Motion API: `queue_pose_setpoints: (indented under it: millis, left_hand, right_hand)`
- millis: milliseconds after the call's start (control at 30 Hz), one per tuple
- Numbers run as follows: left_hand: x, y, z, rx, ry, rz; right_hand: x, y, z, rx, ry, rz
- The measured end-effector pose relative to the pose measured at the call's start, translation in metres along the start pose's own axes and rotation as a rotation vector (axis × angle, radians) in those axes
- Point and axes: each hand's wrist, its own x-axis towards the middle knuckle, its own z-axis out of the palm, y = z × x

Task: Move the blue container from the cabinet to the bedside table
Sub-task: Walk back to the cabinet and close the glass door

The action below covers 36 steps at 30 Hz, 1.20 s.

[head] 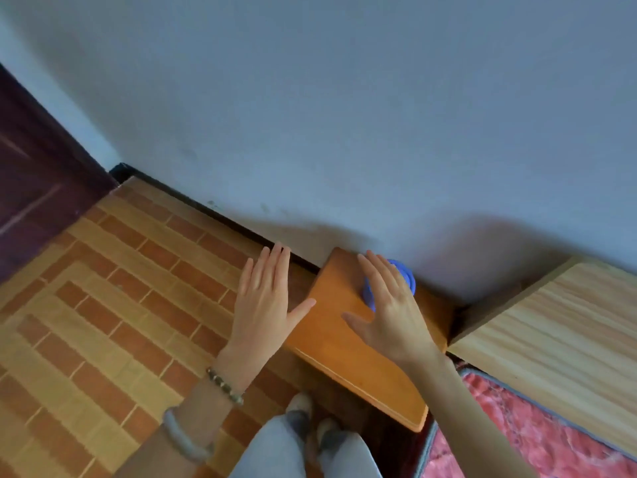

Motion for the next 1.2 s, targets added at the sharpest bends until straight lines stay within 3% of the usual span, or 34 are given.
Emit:
queue_pose_setpoints:
  millis: [367,667,1200]
  left_hand:
    - [-0.147,-0.087,-0.089,0.167,0.183,-0.662]
    - [-0.288,-0.156,-0.127,0.331,0.207,-1.21]
    - [-0.496,-0.27,-0.2,0.509,0.333,-1.7]
  right_hand:
    - [0.039,-0.164,0.057,0.095,-0.273,-0.596]
    - [0.016,-0.33,0.149,0.172,-0.511,-1.047]
    - [-0.091,-0.61,0.276,0.359,-0.748,-1.571]
